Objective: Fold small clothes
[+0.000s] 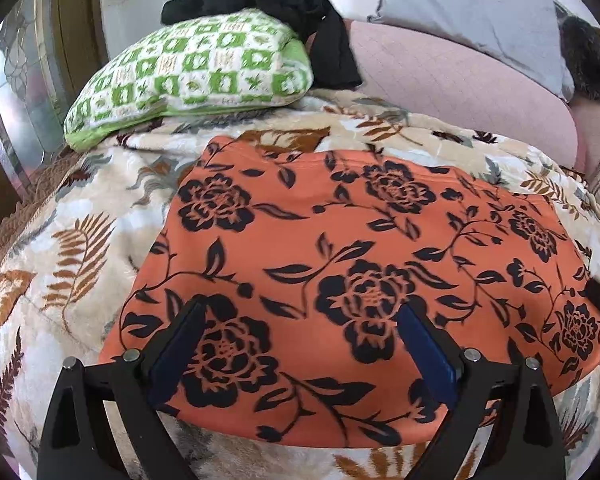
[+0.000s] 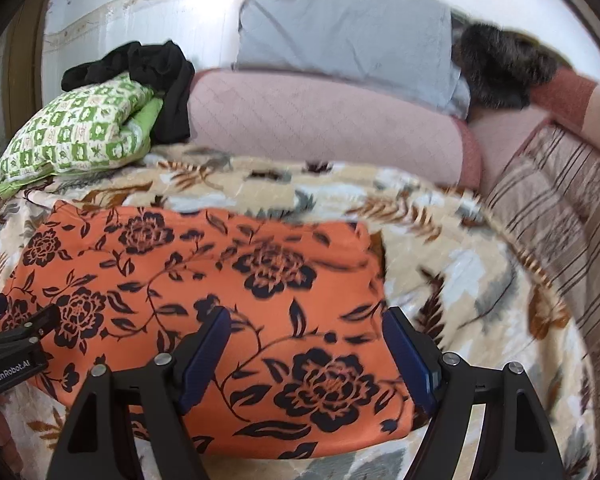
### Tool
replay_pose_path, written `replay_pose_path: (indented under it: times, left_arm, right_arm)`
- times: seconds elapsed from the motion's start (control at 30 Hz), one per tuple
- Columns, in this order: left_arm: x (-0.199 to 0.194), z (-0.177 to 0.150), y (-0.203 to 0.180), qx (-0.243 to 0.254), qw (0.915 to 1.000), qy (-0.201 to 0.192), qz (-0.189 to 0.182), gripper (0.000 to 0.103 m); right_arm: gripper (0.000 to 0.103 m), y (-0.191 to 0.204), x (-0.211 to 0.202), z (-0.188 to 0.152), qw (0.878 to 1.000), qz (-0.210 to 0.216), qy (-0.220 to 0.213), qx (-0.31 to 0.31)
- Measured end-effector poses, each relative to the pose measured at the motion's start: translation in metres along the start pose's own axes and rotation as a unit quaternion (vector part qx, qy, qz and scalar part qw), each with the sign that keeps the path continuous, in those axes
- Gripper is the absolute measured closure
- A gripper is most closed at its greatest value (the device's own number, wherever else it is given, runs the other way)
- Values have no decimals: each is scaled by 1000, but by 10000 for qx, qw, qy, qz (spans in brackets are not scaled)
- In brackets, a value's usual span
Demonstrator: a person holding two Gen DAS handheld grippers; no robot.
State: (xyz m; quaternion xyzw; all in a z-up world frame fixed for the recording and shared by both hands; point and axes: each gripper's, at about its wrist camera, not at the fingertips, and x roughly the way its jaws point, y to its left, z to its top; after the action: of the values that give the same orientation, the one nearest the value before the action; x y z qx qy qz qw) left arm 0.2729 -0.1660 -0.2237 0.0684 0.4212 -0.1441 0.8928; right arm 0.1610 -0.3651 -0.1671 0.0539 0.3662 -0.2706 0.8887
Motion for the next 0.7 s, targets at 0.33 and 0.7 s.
replay_pose_path:
  times: [0.33,0.7]
  left_arm:
    - [6,-22,111,-1102,9864,775,938,6]
    - [-31,-64,141,-2383,9661,911,-401,6]
  right_arm:
    - [22,-22,53,-23,9892,652,1131,665]
    - [22,-22,45,-41,9740,1305,1558,999]
